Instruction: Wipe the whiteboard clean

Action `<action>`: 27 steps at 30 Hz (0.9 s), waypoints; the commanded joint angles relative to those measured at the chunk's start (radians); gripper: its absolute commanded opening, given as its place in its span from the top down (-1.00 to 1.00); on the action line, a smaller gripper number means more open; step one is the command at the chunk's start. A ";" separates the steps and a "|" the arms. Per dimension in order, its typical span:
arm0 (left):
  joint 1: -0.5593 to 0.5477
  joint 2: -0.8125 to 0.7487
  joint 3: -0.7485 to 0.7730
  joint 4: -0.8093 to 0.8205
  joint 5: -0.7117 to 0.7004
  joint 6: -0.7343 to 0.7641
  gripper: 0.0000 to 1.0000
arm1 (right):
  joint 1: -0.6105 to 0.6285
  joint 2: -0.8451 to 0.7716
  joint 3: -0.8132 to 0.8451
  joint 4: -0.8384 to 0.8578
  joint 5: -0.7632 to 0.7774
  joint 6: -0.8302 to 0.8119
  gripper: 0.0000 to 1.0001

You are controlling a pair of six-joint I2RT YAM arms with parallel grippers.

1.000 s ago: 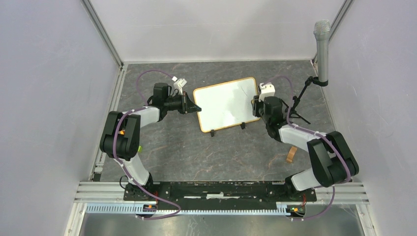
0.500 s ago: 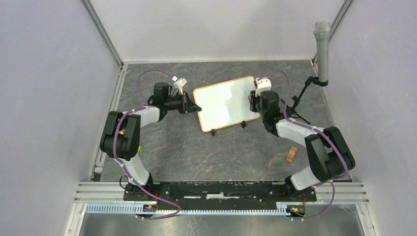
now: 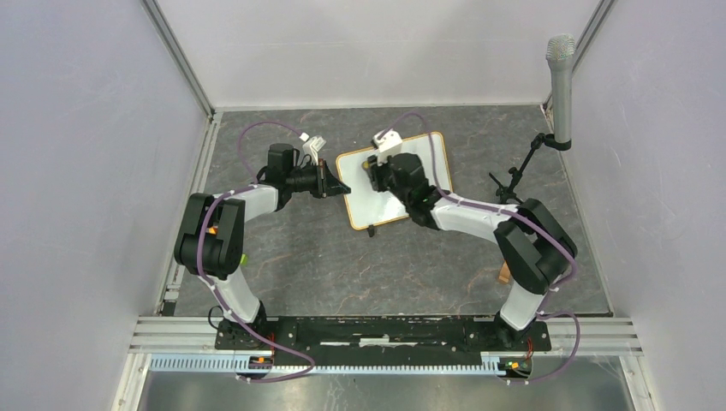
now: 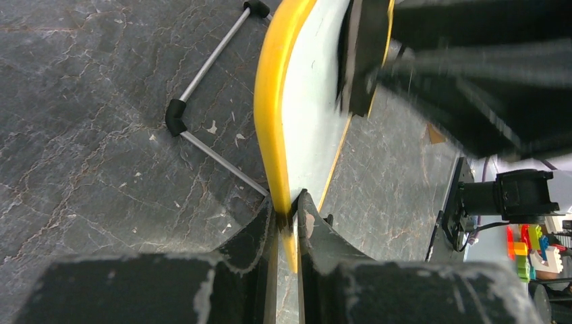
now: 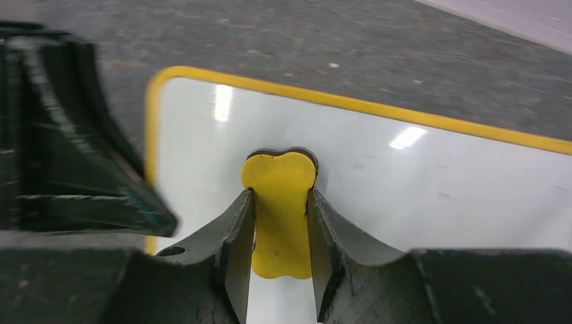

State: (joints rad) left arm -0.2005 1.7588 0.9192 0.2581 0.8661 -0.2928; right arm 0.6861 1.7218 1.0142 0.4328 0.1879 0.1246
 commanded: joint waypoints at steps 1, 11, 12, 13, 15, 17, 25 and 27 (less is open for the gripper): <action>-0.007 0.043 0.001 -0.057 -0.131 0.121 0.95 | 0.052 0.061 0.084 -0.003 -0.016 0.007 0.25; -0.007 0.050 0.013 -0.068 -0.137 0.118 0.95 | -0.062 -0.085 -0.043 -0.088 0.145 -0.080 0.23; -0.007 0.050 0.013 -0.069 -0.138 0.118 0.95 | -0.062 -0.114 -0.067 -0.099 0.158 -0.098 0.24; -0.007 0.049 0.012 -0.069 -0.138 0.118 0.94 | -0.060 -0.142 -0.089 -0.111 0.159 -0.113 0.23; -0.007 0.045 0.010 -0.069 -0.147 0.118 0.90 | -0.052 -0.222 -0.149 -0.125 0.162 -0.116 0.23; -0.010 0.041 0.009 -0.071 -0.154 0.120 0.77 | -0.043 -0.285 -0.204 -0.159 0.153 -0.115 0.22; -0.020 -0.003 -0.020 -0.065 -0.198 0.133 -0.35 | 0.007 -0.491 -0.413 -0.336 0.027 -0.126 0.21; -0.020 -0.013 -0.028 -0.063 -0.198 0.136 -0.53 | 0.038 -0.542 -0.466 -0.365 -0.033 -0.113 0.21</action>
State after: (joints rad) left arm -0.2111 1.7607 0.9215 0.2325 0.7734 -0.2394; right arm 0.6872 1.2602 0.6266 0.1696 0.2668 0.0093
